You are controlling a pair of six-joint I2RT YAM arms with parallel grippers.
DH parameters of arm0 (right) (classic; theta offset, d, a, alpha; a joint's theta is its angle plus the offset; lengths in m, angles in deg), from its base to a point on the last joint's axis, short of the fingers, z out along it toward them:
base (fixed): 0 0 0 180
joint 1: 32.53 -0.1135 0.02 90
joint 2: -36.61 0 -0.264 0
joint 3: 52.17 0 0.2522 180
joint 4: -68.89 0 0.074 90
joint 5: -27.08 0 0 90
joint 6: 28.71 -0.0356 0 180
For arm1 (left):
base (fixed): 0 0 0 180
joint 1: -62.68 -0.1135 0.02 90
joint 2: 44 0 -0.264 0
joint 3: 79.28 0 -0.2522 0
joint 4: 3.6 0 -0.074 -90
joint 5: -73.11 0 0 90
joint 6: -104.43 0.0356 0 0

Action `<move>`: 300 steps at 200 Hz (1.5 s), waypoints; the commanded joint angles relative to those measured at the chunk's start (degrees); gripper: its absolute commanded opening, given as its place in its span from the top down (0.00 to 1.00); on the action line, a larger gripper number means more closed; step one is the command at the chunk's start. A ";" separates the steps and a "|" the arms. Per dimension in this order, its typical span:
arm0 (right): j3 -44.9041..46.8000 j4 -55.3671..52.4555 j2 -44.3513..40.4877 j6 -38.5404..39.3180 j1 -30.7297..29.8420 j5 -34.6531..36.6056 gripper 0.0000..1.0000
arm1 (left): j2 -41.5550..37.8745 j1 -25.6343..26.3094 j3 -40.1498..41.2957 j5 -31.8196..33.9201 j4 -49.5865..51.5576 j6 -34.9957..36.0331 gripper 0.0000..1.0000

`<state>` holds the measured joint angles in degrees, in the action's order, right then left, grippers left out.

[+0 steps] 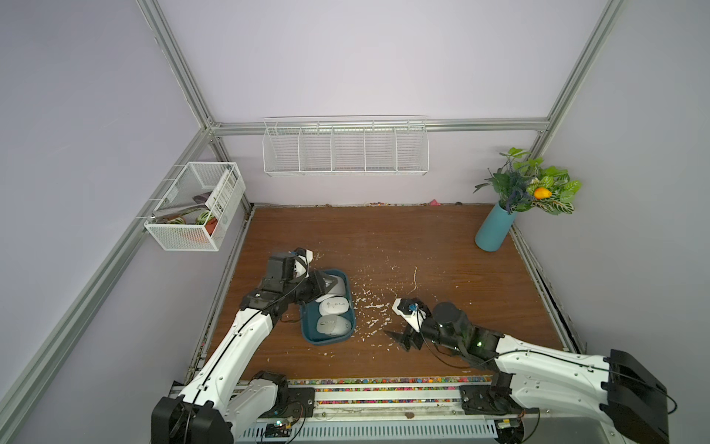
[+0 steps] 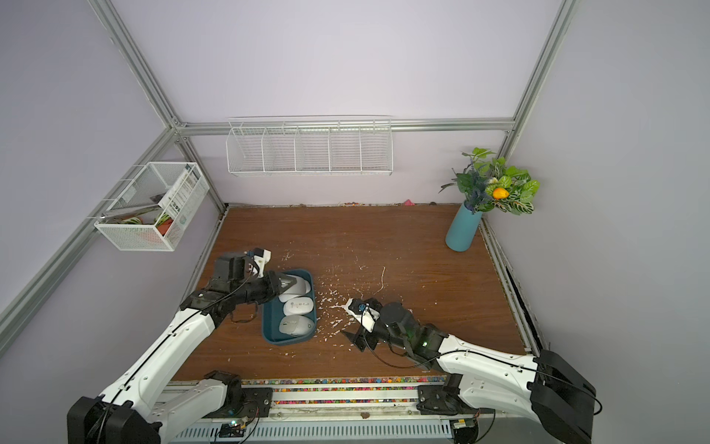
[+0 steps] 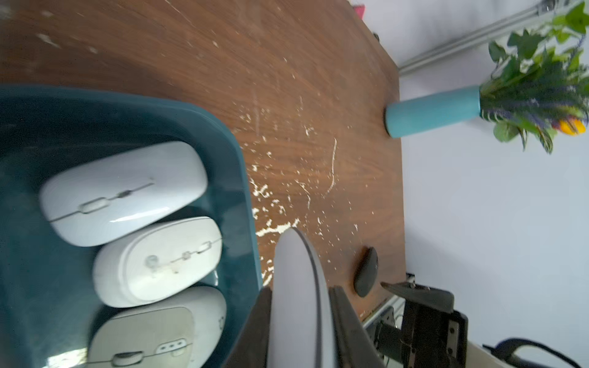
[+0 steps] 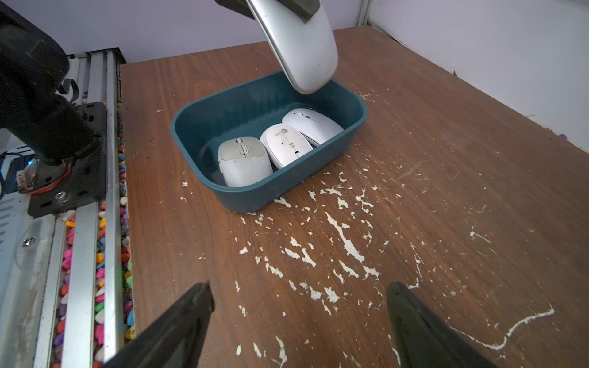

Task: Put the mouse in the storage box
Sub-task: Pick up the mouse from the center of the board, then place the mouse in the storage box.

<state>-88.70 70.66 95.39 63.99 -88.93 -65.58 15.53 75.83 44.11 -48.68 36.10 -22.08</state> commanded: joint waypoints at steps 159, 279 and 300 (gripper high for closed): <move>1.06 3.98 0.04 -3.50 -0.07 7.47 0.10 | 26.05 -1.90 -1.94 5.29 -9.09 0.17 0.38; -17.63 -48.79 6.13 -46.33 23.45 32.06 0.05 | -0.36 -1.90 -5.97 17.20 12.68 6.42 0.15; -19.98 -58.26 8.50 -52.34 23.44 34.59 0.03 | -6.50 -0.82 -2.55 16.84 11.46 6.09 0.13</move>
<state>-106.64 34.51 101.54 25.24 -65.52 -37.75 13.93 74.15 37.88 -30.34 46.13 -17.91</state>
